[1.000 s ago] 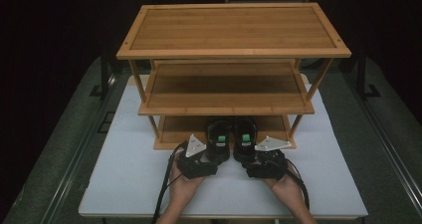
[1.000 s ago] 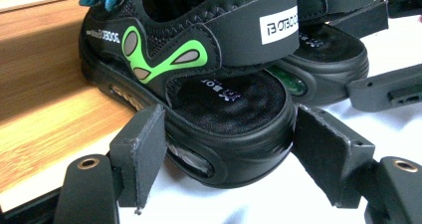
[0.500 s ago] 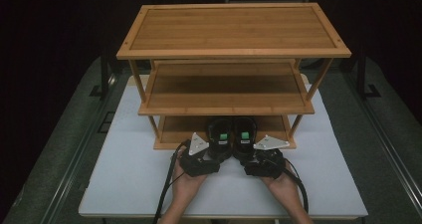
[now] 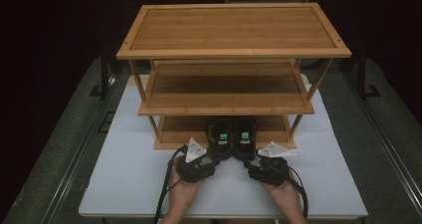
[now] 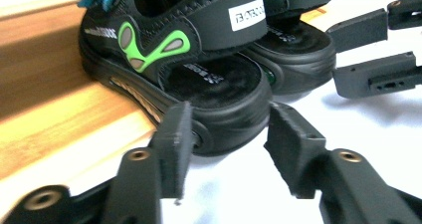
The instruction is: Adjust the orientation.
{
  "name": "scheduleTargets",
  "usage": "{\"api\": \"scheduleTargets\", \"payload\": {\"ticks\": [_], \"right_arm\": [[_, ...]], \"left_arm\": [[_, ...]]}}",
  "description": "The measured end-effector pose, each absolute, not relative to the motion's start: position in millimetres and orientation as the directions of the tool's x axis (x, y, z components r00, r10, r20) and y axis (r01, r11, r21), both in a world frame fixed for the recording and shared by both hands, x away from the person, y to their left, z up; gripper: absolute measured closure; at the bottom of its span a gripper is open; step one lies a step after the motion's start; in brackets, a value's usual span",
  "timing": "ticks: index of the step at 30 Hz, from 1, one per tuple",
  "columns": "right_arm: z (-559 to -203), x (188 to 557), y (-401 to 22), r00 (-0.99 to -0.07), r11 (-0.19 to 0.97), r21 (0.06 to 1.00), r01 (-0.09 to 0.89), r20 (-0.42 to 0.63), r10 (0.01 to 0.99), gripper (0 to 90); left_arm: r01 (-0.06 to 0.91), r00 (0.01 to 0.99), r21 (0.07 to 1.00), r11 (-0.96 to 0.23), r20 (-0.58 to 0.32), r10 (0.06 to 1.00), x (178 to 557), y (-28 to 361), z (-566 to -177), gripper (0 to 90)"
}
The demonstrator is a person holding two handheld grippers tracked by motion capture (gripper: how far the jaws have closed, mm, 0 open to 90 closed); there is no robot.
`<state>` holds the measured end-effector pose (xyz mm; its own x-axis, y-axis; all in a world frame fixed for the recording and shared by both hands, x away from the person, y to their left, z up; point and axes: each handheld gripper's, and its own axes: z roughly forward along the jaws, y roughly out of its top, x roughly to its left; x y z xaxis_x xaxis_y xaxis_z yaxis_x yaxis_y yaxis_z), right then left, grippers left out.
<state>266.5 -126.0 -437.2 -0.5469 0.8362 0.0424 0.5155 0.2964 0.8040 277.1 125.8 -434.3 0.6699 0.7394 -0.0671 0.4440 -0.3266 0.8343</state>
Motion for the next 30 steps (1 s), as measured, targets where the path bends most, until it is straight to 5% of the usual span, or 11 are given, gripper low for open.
{"api": "scheduleTargets", "payload": {"ticks": [11,20,30], "right_arm": [[-437,254,-124,-0.511,0.269,0.830,0.488,0.021,0.860,76.6],[-439,252,-115,-0.507,0.297,0.824,0.482,-0.014,0.862,89.3],[-441,256,-113,-0.496,0.300,0.827,0.476,-0.028,0.868,89.6]], "left_arm": [[0.436,0.675,0.835,-0.336,-0.056,0.735,269,123,-432,87.8],[0.429,0.652,0.833,-0.350,-0.018,0.758,270,117,-434,89.3],[0.423,0.638,0.831,-0.362,0.011,0.770,276,115,-434,89.7]]}}
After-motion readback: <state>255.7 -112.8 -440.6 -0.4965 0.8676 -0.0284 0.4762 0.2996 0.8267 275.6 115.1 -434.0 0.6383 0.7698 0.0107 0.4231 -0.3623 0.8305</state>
